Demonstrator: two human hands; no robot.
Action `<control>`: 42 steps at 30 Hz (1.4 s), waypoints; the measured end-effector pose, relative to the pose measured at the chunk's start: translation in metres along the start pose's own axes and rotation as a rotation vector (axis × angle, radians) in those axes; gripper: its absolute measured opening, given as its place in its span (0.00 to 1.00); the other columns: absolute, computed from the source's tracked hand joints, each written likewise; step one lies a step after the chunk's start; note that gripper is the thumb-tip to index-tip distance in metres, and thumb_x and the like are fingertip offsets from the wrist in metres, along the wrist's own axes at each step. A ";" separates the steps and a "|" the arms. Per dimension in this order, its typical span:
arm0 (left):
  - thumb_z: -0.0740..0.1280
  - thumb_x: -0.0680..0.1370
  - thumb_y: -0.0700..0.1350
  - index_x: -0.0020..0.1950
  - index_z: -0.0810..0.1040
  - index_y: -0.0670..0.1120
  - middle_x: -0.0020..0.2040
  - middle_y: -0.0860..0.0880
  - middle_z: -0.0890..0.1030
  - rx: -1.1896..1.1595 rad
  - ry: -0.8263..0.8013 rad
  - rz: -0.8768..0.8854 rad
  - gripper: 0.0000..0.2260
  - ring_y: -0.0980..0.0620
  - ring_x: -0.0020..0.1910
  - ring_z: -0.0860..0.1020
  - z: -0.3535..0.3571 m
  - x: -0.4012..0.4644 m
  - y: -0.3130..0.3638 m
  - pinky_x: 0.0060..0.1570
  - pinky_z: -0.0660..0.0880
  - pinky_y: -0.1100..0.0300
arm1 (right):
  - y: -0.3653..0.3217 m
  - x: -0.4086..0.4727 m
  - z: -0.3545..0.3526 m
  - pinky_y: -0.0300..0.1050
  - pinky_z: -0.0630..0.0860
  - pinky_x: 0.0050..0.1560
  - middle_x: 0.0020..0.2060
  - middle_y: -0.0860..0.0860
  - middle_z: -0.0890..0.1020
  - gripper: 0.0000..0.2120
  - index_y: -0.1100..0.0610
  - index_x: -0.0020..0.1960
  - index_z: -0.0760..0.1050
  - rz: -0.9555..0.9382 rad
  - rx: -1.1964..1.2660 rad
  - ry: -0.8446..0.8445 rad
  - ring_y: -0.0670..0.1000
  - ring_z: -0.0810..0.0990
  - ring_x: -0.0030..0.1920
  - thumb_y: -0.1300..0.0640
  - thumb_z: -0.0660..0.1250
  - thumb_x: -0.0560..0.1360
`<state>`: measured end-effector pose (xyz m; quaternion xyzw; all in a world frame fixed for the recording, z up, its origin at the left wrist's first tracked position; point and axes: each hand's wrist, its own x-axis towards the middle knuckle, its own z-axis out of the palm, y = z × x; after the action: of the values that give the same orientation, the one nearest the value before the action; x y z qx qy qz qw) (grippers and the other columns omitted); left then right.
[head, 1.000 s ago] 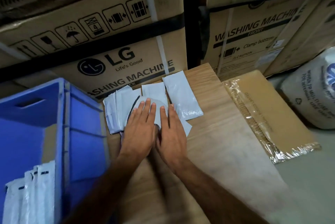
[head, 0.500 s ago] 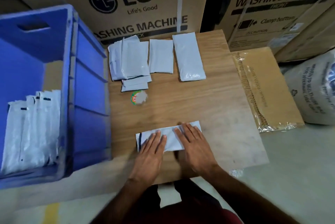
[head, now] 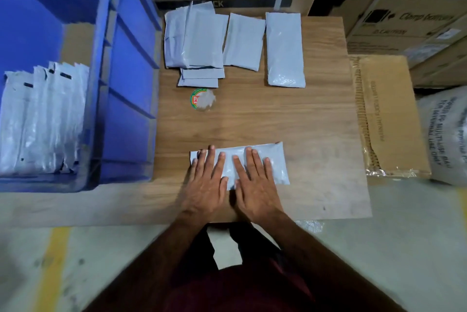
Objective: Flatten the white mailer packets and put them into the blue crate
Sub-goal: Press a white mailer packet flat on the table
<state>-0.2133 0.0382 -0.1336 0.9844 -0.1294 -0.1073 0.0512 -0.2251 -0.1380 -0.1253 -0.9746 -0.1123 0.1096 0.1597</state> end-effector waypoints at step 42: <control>0.54 0.83 0.54 0.83 0.54 0.43 0.83 0.38 0.51 0.015 0.031 0.319 0.30 0.40 0.82 0.49 0.015 0.033 0.070 0.78 0.53 0.39 | 0.106 -0.025 -0.012 0.58 0.48 0.81 0.82 0.58 0.49 0.30 0.59 0.83 0.51 0.082 -0.001 0.057 0.56 0.45 0.82 0.48 0.50 0.84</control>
<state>-0.2020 -0.0386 -0.1454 0.9533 -0.2840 -0.0816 0.0623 -0.2260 -0.2456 -0.1454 -0.9812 -0.0675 0.0883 0.1576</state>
